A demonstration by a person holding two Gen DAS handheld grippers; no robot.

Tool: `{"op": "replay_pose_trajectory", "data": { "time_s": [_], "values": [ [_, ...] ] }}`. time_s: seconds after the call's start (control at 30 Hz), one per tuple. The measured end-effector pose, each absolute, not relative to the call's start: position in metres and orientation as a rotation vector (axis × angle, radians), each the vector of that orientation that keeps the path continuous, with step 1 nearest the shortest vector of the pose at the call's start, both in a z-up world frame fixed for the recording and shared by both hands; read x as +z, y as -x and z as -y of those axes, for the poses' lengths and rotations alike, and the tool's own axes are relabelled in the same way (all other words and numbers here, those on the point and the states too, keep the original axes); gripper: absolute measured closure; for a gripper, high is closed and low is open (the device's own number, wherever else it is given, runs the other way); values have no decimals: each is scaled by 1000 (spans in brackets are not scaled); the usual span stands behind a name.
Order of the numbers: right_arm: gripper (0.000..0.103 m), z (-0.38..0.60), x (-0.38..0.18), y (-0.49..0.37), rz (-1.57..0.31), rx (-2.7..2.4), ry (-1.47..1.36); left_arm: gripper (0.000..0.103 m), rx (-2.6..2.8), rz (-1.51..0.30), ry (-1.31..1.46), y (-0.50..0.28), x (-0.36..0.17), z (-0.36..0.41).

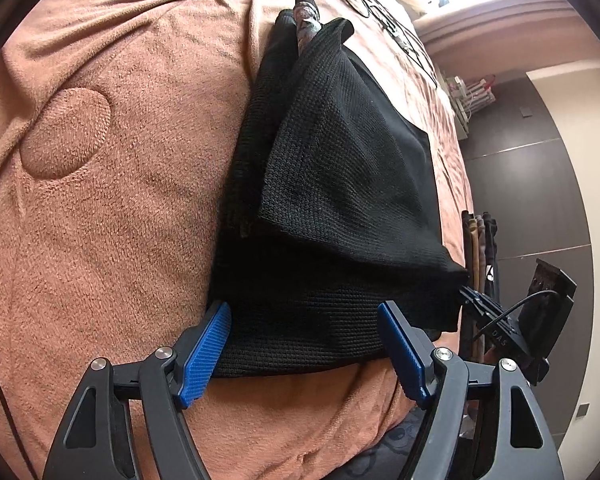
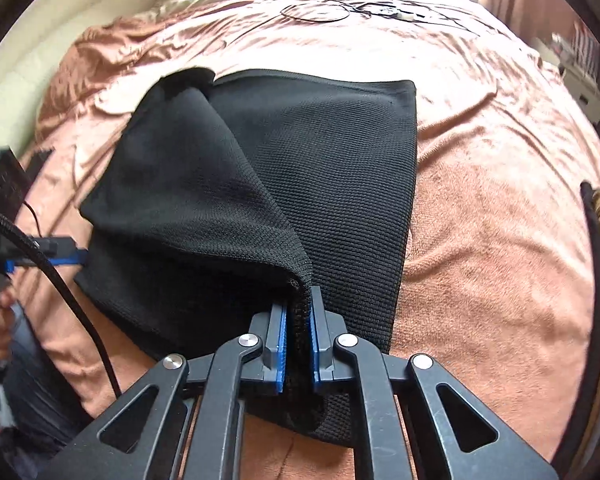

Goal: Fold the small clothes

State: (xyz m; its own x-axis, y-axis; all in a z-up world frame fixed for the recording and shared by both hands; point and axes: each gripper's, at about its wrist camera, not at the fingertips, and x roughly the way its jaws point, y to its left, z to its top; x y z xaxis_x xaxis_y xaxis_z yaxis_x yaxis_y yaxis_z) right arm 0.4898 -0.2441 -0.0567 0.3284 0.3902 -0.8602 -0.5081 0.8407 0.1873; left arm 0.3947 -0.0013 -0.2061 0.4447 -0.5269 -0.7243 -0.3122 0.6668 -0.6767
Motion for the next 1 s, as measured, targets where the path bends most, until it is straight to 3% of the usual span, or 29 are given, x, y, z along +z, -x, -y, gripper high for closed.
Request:
{"op": "replay_pose_trajectory", "data": {
  "time_s": [0.27,0.57,0.7,0.73,0.8,0.83,0.87,1.0],
  "values": [
    [100,280,-61,-485,-1105,576,20,30,-149,-1146,826,-401,-198,9],
    [102,302,-69,-481,-1133,550,-32,46,-116,-1139,806,-399,-196,-1],
    [100,295,-53,-476,-1099,562,7,46,-102,-1114,821,-397,-191,-9],
    [95,292,-51,-475,-1094,567,26,46,-101,-1112,824,-397,-190,-10],
    [61,288,-47,-473,-1078,578,53,46,-101,-1110,824,-397,-189,-11],
    [28,288,-47,-473,-1062,581,60,46,-103,-1111,825,-396,-190,-12],
    [21,286,-45,-471,-1039,585,64,46,-104,-1113,827,-396,-191,-13],
    [21,278,-51,-471,-1034,579,113,46,-106,-1123,830,-395,-194,-14]
  ]
}}
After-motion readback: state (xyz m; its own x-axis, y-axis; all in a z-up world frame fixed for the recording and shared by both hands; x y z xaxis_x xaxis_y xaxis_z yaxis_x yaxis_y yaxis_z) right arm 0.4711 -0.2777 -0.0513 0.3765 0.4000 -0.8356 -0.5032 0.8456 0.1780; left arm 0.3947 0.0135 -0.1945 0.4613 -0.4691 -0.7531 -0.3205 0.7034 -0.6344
